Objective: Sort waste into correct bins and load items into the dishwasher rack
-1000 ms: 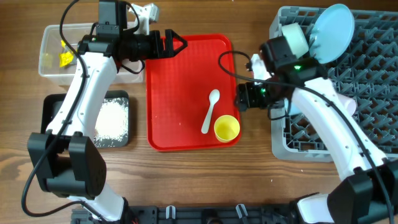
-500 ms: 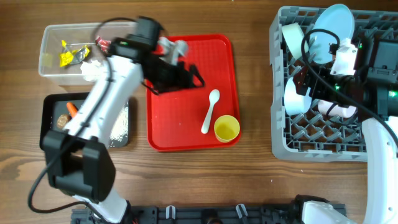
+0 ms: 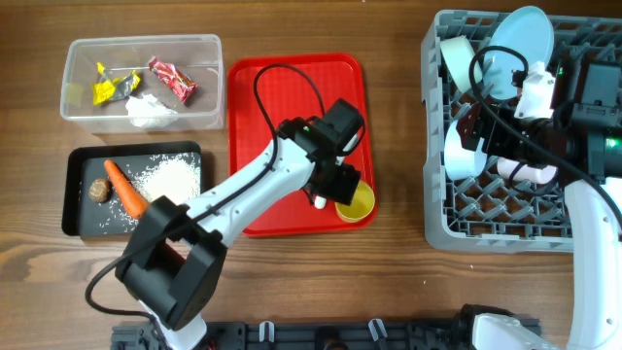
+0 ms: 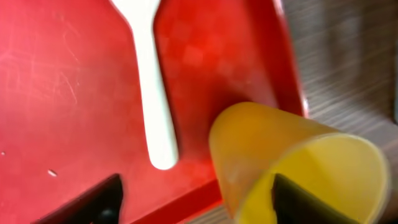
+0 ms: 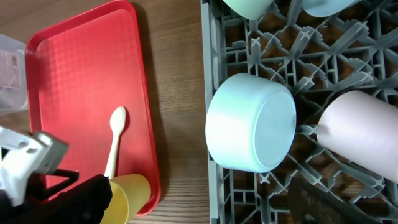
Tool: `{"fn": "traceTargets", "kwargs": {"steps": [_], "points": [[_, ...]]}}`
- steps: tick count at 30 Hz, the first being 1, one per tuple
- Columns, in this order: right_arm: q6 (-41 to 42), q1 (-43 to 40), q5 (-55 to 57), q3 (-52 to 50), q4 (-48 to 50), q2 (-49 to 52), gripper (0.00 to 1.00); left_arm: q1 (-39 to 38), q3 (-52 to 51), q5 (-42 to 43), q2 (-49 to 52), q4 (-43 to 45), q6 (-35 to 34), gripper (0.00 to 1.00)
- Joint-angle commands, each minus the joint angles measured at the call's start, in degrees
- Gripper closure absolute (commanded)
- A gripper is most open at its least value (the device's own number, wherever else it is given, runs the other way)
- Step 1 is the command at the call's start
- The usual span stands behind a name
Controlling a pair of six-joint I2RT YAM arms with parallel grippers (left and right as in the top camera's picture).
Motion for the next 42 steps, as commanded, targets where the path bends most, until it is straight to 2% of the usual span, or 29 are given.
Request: {"fn": "traceTargets", "kwargs": {"steps": [1, 2, 3, 8, 10, 13, 14, 15, 18, 23, 30, 42], "points": [[-1.2, -0.1, -0.5, 0.8, -0.3, 0.5, 0.07, 0.1, -1.8, -1.4, 1.9, 1.4, -1.9, 0.64], [-1.2, -0.1, -0.5, 0.8, -0.3, 0.5, 0.07, 0.1, -1.8, -1.4, 2.4, 1.6, -1.9, 0.78], [-1.2, -0.1, -0.5, 0.8, -0.3, 0.5, 0.07, 0.1, -1.8, -1.4, 2.7, 1.6, -1.8, 0.96], [-1.0, -0.1, -1.0, 0.8, -0.3, 0.5, 0.07, 1.3, -0.9, 0.7, 2.4, 0.5, -3.2, 0.96], [-1.1, -0.1, -4.1, 0.8, -0.2, 0.5, 0.07, 4.9, 0.1, 9.5, 1.2, 0.1, -2.4, 0.96], [-1.5, -0.1, -11.5, 0.3, 1.7, 0.5, 0.07, 14.2, 0.6, 30.0, -0.8, 2.9, 1.4, 0.96], [-3.5, -0.1, -17.3, -0.9, 3.7, 0.5, 0.07, 18.8, 0.6, 43.7, -0.9, 5.5, 3.8, 0.96], [-4.3, -0.1, -19.9, -1.7, 4.7, 0.5, 0.07, 21.6, 0.6, 52.1, -0.9, 7.4, 4.9, 0.96], [-5.9, 0.2, -28.2, -4.7, 9.1, 0.9, 0.07, 26.8, 0.6, 68.1, -0.9, 13.2, 5.1, 0.96], [-7.2, 3.0, -41.3, -10.3, 21.3, 2.4, 0.07, 27.1, 0.6, 83.1, -0.9, 20.8, 5.1, 0.96], [-6.7, 10.5, -55.2, -11.7, 35.5, 8.7, 0.04, 26.2, 0.6, 83.0, -0.9, 21.2, 4.9, 0.96], [-5.6, 13.9, -62.6, -11.7, 39.2, 10.1, 0.06, 27.0, 0.6, 82.2, -0.9, 25.8, 4.7, 0.96]]}}
